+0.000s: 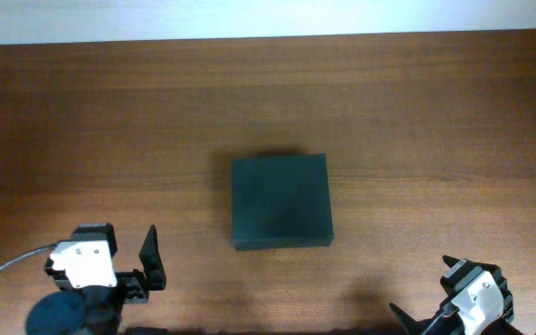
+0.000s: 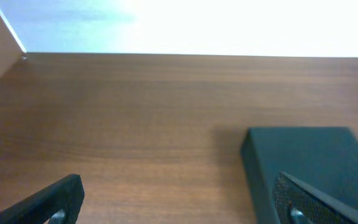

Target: Pack container

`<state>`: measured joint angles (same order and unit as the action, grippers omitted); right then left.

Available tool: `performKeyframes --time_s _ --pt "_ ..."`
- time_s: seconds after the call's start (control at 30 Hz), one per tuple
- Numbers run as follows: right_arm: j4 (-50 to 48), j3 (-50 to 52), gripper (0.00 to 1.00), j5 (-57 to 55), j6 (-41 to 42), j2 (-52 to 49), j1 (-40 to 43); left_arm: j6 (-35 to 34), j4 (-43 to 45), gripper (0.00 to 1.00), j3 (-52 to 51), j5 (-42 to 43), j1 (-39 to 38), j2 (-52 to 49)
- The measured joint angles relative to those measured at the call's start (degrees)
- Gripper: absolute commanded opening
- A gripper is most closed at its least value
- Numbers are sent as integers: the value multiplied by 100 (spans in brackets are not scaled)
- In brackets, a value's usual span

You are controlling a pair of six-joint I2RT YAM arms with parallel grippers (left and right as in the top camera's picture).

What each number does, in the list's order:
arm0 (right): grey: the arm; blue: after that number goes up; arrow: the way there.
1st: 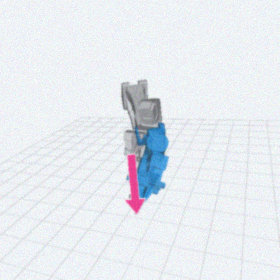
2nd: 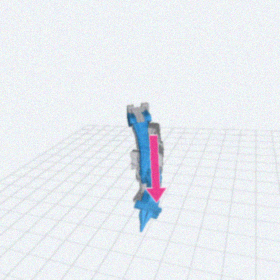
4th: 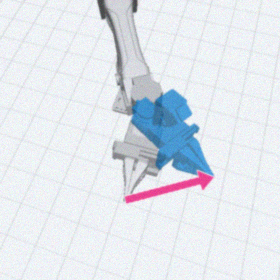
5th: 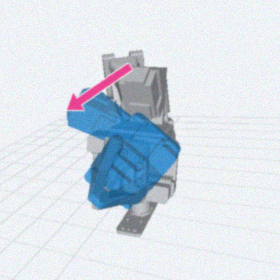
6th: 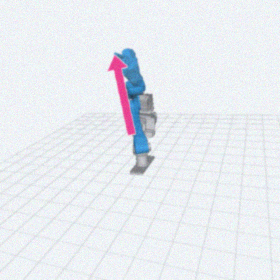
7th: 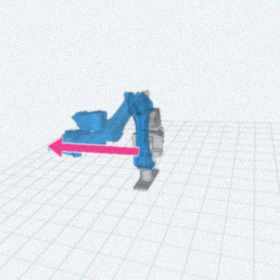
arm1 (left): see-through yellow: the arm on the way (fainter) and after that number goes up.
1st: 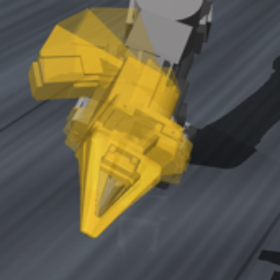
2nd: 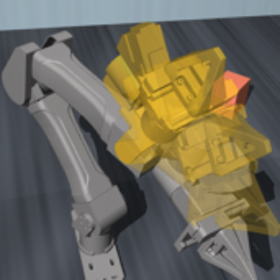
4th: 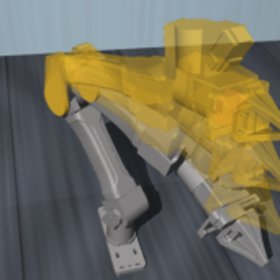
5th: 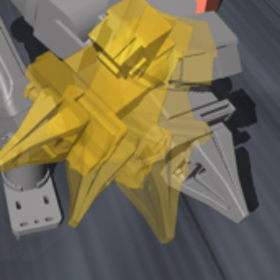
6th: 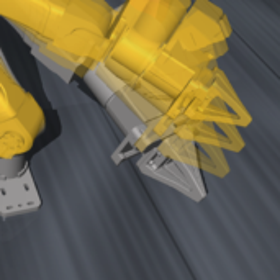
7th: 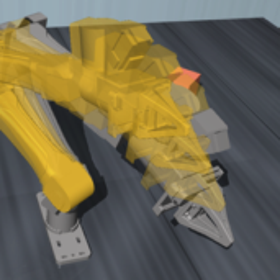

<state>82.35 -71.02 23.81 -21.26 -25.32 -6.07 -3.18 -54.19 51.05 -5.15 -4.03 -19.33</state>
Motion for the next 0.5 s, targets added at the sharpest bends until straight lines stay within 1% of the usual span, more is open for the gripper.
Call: performKeyframes --time_s 0.13,0.3,0.5 --pt "0 2 99 -2 0 0 0 129 564 99 -1167 -105 127 555" --pt "0 7 99 -2 -2 0 0 197 802 99 -2496 -136 195 1130" --pt "2 7 99 -2 2 0 0 212 828 99 -3314 -138 332 1762"
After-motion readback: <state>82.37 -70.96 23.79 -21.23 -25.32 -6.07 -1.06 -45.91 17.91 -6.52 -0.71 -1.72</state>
